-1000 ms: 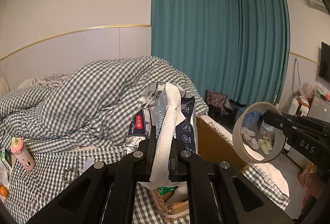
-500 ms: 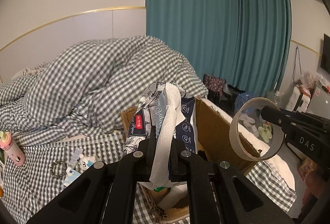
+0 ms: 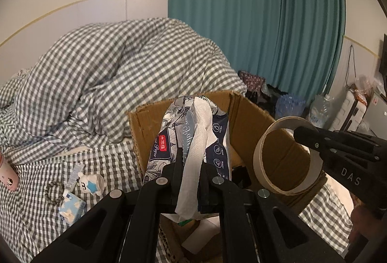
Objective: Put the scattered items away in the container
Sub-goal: 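Carry the tissue pack and tape roll over the cardboard box with both grippers, then release the tissue pack and tape roll into the box with both grippers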
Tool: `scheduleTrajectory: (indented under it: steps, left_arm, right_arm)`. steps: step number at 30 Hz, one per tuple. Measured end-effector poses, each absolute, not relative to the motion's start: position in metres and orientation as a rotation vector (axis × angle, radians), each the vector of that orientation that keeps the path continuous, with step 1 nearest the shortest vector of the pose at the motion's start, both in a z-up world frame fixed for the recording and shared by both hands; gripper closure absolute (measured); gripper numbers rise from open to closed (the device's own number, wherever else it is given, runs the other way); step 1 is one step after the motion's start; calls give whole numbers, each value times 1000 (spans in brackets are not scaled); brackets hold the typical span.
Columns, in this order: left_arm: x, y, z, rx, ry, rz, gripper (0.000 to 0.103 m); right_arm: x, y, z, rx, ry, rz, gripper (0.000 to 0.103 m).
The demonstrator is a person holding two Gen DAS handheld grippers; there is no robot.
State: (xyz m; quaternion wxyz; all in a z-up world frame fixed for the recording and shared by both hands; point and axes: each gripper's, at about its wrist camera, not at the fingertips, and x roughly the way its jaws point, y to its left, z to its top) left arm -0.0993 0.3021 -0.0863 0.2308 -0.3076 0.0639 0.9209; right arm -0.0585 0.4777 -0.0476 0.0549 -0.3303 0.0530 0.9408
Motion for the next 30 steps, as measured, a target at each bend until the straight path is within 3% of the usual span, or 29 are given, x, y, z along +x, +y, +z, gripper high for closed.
scheduleTrajectory:
  steps: [18, 21, 23, 26, 28, 30]
  left_arm:
    - [-109, 310, -105, -894, 195, 2497, 93]
    - [-109, 310, -103, -895, 186, 2490, 77]
    - [-107, 307, -99, -875, 168, 2496, 53]
    - [-104, 305, -91, -852, 147, 2508, 50]
    - [-103, 304, -86, -838, 151, 2519, 50]
    - [-102, 302, -82, -829, 151, 2522, 50]
  right_arm:
    - [-80, 482, -83, -1112, 184, 2819, 89]
    - [-79, 482, -81, -1106, 188, 2821, 89]
    - [-78, 482, -80, -1103, 190, 2821, 89]
    - [-77, 481, -79, -1104, 192, 2820, 85]
    - [-76, 482, -79, -1104, 203, 2817, 71]
    - [-75, 482, -77, -1097, 217, 2817, 66]
